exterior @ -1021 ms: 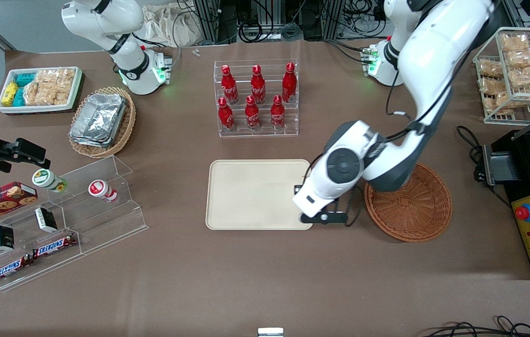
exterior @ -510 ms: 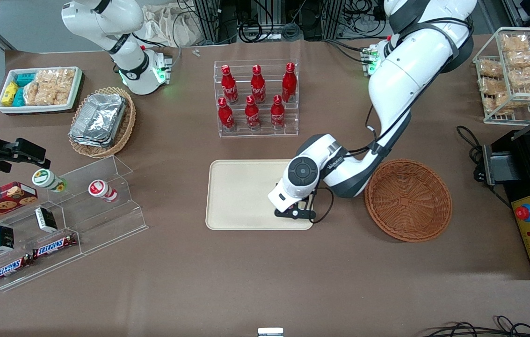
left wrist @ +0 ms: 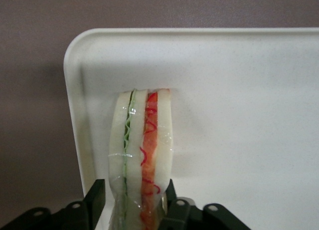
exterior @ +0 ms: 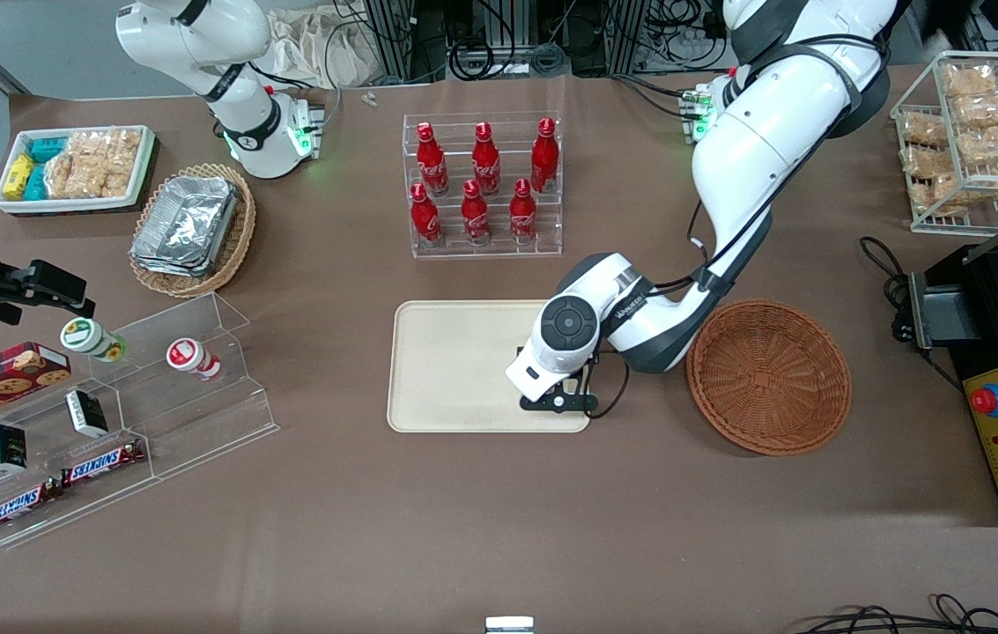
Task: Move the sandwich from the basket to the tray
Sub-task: 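Carry the sandwich over the cream tray and lower it onto the tray, then open the left gripper and withdraw it back beside the basket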
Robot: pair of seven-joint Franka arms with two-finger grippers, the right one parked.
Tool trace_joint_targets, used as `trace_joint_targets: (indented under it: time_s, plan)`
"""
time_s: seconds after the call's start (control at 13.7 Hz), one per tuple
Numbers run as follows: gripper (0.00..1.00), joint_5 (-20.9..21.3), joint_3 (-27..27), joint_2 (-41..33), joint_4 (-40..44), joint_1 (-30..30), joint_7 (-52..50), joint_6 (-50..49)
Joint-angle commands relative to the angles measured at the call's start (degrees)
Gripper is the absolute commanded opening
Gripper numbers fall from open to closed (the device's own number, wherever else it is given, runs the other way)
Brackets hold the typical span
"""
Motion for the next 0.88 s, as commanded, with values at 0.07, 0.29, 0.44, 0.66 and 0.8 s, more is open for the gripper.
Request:
trace_joint_targets:
  time_s: [0.07, 0.29, 0.44, 0.66, 0.8]
  plan:
    - [1.00, 1.1, 0.2, -2.5, 1.3, 0.3, -2.9, -1.4]
    - [1.00, 0.5, -0.1, -8.2, 1.3, 4.9, -3.6, -9.4]
    - [1.00, -0.7, -0.9, -13.1, 0.9, 8.6, -3.6, -13.0]
    - [1.00, -5.5, -0.9, -21.1, 0.9, 13.8, -1.8, -17.4]
    - [1.00, -7.3, -1.0, -25.5, 0.9, 18.8, 1.4, -21.6]
